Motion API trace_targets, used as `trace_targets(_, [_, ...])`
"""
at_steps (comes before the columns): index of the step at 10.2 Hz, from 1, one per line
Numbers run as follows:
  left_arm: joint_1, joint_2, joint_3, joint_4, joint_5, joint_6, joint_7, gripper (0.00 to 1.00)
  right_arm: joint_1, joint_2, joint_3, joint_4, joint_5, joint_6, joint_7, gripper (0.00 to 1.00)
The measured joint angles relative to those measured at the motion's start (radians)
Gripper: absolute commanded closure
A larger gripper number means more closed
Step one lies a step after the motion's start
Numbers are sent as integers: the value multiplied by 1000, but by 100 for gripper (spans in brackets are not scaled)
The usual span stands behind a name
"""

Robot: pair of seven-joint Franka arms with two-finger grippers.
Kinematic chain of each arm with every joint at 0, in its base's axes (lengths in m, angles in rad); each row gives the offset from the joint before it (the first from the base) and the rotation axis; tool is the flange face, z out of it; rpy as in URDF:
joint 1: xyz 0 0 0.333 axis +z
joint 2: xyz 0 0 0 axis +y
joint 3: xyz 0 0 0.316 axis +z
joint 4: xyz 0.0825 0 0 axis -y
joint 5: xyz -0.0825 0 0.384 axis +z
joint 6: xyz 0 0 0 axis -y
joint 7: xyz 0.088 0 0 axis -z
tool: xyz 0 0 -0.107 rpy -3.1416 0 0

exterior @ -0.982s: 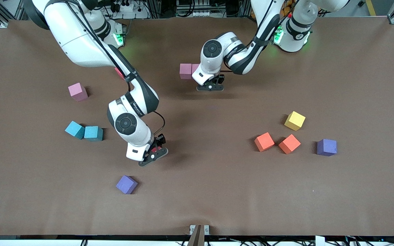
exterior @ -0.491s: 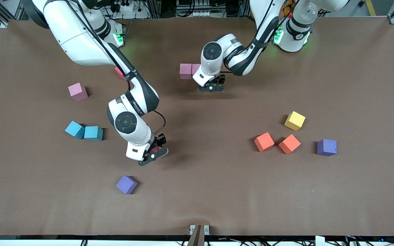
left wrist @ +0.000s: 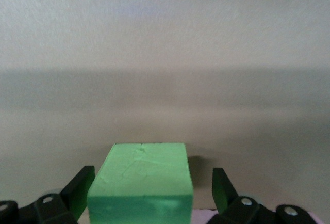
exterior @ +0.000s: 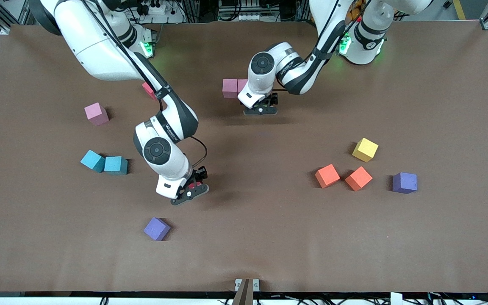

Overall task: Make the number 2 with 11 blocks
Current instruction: 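Set the green cube against the yellow cube with the left gripper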

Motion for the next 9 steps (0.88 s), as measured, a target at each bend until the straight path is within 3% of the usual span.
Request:
trace_targets(4, [45, -88, 8, 3, 0, -85, 0, 0, 11, -17, 5, 6, 0, -36, 80, 100])
trace_targets(9, [180, -166, 15, 50, 0, -86, 1, 0, 157, -24, 12, 7, 0, -66, 343, 100])
